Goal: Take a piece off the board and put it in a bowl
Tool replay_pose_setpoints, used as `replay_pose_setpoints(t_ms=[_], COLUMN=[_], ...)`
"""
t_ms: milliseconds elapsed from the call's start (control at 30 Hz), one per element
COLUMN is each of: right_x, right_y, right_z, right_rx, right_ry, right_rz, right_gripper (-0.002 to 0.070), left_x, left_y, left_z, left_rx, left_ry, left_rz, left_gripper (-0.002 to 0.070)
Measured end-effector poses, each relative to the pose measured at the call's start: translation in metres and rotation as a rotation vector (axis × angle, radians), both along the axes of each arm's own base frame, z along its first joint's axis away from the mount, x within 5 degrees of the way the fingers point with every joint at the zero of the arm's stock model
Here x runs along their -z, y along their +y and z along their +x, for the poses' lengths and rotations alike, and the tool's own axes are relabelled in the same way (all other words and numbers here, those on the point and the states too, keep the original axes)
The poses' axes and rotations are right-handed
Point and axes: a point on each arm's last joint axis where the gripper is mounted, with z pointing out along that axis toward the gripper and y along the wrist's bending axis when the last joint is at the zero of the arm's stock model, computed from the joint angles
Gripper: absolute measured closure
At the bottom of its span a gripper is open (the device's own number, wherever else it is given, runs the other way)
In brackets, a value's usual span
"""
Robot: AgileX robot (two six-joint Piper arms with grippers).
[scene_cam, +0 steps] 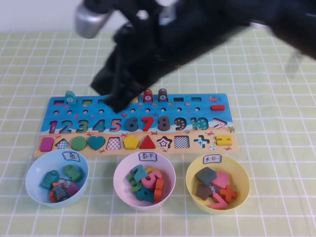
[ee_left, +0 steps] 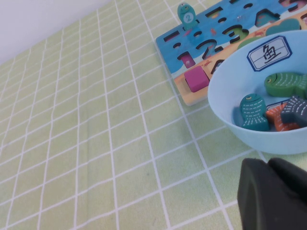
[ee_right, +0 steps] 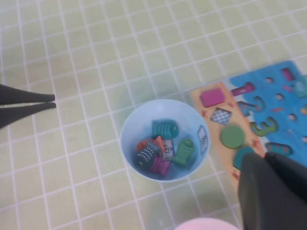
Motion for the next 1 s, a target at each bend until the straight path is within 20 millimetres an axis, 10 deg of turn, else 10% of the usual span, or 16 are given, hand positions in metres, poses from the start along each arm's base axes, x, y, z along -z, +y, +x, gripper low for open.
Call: replay_pose_setpoints(t_ms=[400,1000], right_x=[0.014,0.071], right_y=[-0.103,-0.176], right_z=[-0.086,-0.152], right_rx=[0.194,0.246], right_ry=[-0.123,-0.039], right_rz=[0.185,0.070], right_gripper=[0.0691,0.0691], left_x=[0.000,0.000], left_y=[0.000,0.000], left_z=[0.000,0.000], left_rx=[0.000,0.000], left_ry=[0.000,0.001], left_rz=[0.000,0.000], left_gripper=[0.0680,0.0680])
